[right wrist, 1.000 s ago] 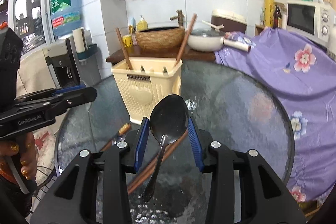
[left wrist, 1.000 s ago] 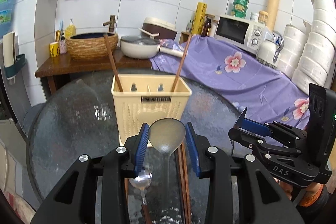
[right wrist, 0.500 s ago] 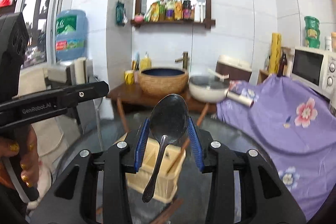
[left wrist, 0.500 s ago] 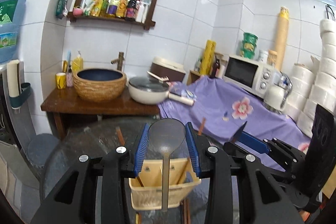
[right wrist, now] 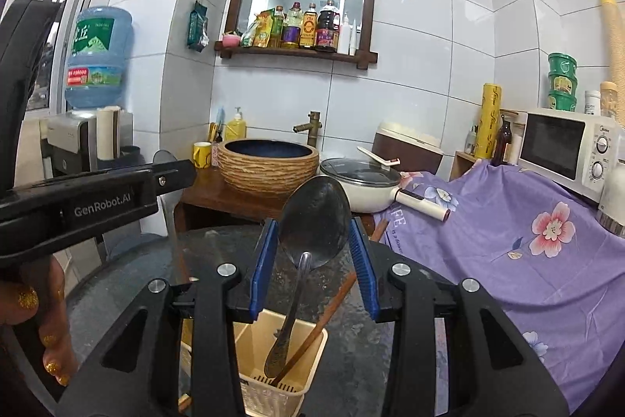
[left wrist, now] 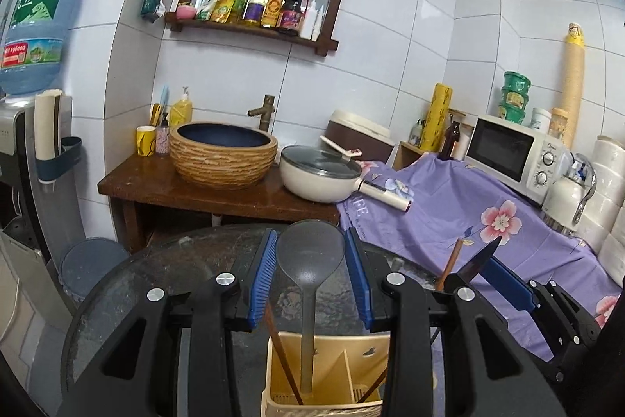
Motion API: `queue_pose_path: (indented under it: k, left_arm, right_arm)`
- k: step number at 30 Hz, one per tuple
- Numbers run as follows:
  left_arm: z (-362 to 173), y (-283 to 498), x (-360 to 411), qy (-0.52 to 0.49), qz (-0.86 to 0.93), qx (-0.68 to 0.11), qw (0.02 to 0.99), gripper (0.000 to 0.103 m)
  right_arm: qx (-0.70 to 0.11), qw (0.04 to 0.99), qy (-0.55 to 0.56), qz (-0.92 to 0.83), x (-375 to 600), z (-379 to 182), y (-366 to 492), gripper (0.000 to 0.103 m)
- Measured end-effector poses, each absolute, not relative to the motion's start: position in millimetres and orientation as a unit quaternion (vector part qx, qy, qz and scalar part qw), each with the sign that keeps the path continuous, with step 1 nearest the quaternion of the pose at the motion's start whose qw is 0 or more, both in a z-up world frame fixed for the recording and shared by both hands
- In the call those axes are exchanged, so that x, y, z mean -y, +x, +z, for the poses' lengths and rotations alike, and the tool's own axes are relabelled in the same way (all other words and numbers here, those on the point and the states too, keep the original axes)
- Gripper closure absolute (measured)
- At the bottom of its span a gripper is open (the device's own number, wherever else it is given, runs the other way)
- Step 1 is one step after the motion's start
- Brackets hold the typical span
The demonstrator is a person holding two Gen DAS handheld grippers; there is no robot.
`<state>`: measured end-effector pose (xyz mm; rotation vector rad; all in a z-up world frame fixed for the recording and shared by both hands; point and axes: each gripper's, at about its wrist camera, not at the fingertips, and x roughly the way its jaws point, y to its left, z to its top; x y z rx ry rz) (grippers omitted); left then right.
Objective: Organize utensils
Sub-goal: 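Lift both spoons and lower them handle-first into the utensil holder, then open both tools to release the spoons in the holder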
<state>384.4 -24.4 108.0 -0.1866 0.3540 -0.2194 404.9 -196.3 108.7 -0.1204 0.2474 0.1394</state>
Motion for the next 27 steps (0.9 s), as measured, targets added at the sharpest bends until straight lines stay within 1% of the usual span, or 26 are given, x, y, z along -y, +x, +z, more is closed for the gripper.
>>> queue_pose_path:
  k: [12, 22, 27]
  left_arm:
    - [56, 378, 28, -0.074, -0.120, -0.219, 0.965, 0.068]
    - [38, 380, 26, -0.070, -0.125, -0.242, 0.960, 0.068]
    - [33, 381, 27, -0.062, -0.127, -0.245, 0.959, 0.068]
  right_arm:
    - [-0.166, 0.981, -0.064, 0.083, 199, 45, 399, 0.065]
    - [-0.190, 0.975, -0.067, 0.097, 198, 28, 400, 0.064]
    - [-0.190, 0.974, -0.068, 0.099, 199, 24, 398, 0.064]
